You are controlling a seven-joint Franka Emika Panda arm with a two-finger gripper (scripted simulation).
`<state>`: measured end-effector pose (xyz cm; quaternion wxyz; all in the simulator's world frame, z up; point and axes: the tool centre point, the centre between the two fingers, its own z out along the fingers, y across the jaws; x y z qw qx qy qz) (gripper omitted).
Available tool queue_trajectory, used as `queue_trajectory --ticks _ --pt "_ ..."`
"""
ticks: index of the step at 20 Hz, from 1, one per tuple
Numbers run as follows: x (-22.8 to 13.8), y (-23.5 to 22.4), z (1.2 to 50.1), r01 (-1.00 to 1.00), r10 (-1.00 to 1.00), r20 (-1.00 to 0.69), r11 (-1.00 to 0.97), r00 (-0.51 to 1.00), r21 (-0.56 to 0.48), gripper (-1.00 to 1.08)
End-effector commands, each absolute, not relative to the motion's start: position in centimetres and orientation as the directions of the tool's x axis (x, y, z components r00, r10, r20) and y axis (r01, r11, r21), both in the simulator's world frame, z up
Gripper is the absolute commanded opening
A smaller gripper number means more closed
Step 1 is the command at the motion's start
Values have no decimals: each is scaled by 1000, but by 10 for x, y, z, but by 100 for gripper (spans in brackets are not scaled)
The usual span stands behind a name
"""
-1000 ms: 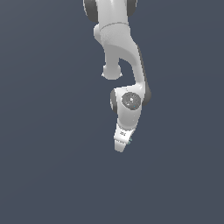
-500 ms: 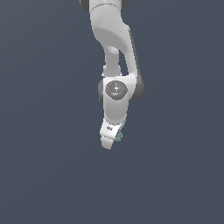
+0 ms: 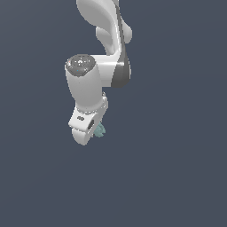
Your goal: Pick up the object and move it to a goal position.
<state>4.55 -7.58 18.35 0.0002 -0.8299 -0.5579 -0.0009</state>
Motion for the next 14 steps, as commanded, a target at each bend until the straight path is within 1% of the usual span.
queue_trajectory --ticks 1,9,14 --pt "48 -98 206 926 926 3 -376 376 0 -100" --pt "59 -164 272 926 926 2 -377 377 0 -100" --pt "65 -193 302 926 926 1 -377 377 0 -100"
